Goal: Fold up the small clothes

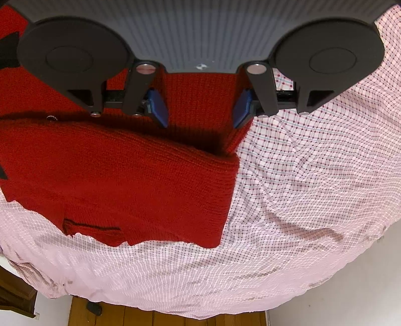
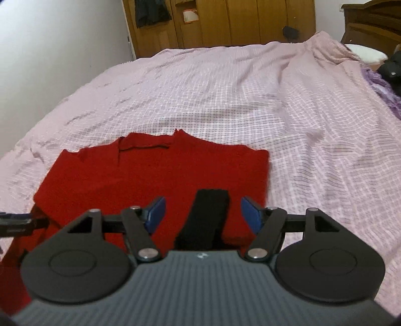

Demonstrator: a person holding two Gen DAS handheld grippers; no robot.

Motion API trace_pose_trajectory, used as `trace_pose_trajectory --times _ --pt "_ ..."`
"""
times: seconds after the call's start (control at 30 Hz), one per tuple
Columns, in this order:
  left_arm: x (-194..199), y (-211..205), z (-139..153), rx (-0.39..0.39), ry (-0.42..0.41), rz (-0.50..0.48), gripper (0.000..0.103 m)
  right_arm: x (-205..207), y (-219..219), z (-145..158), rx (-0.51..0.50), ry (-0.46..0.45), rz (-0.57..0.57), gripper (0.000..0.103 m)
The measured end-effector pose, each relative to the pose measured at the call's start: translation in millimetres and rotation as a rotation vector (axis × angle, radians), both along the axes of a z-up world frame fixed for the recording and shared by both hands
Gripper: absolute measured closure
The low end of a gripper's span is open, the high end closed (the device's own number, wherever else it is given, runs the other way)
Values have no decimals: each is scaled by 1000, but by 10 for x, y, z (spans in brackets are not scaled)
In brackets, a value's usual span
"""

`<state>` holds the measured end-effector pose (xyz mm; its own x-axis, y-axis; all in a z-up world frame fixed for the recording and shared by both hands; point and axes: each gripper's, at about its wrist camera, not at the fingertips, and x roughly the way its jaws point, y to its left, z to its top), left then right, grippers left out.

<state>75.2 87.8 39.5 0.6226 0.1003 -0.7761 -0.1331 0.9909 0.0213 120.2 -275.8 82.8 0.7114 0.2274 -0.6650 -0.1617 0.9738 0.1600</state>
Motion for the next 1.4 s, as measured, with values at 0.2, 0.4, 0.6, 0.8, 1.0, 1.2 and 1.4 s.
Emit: trace_pose_trajectory --times 0.2,0.4,0.6,0.8,1.0,1.2,1.4 --pt "-5 41 21 -17 -27 2 38 284 171 -369 3 105 -8 50" --pt "10 75 49 -15 -83 8 38 232 248 18 20 -41 26 88" --pt "31 38 13 23 -119 3 38 501 137 341 12 -177 -79 89" --pt "121 93 -184 7 -62 38 38 1015 131 -422 -73 96 -139 86" --pt "131 76 -195 28 -64 17 38 951 115 -497 -91 44 -141 82" --pt "94 78 -151 30 -66 14 38 797 11 -275 -66 34 -191 53" --pt "-49 82 44 44 -93 9 38 395 -90 -37 -4 14 -184 53"
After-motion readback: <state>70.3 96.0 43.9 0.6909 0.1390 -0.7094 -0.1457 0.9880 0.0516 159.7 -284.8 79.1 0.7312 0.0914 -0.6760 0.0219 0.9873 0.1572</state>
